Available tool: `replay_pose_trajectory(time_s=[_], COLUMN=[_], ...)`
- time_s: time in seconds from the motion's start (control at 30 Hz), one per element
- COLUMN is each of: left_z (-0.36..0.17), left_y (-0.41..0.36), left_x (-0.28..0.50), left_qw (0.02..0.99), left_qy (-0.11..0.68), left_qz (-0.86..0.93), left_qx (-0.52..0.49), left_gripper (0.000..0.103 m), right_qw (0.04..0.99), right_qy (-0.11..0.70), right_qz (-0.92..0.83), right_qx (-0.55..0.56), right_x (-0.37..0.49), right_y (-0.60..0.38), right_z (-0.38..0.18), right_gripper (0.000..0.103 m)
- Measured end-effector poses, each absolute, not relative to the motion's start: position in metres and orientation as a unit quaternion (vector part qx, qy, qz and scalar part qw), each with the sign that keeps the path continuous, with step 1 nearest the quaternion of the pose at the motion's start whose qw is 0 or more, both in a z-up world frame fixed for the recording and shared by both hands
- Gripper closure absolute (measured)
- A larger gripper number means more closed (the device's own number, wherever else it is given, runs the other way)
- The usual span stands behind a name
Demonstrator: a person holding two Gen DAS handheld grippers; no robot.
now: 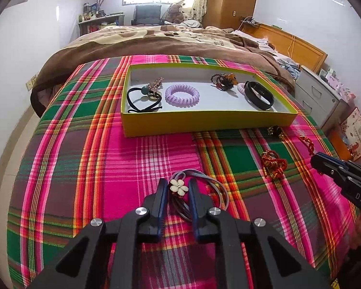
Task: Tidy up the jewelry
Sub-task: 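Grasp the red tassel cord with the right tool while the left tool grasps the flower hair tie, then carry the red tassel and grey flower hair tie into the box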
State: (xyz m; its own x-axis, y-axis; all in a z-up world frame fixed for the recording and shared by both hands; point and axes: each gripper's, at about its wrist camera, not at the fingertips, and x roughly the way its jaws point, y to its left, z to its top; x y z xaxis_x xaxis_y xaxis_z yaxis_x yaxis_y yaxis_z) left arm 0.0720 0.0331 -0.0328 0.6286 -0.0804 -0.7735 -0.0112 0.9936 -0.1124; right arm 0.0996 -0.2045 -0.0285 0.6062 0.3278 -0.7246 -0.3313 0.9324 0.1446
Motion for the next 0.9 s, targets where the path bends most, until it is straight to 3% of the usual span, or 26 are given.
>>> replay_pose_trajectory(time_s=[0.9], left_z=[0.010], left_y=[0.034], left_x=[0.057], left_qw=[0.922], left_qy=[0.382], left_qz=[-0.031], left_qx=[-0.061], left_gripper=[0.086], right_qw=[0.904], right_qy=[0.387], right_qz=[0.183], right_qx=[0.002], right_x=[0.091], right_y=[-0.207], right_z=[-0.011], right_gripper=[0.086])
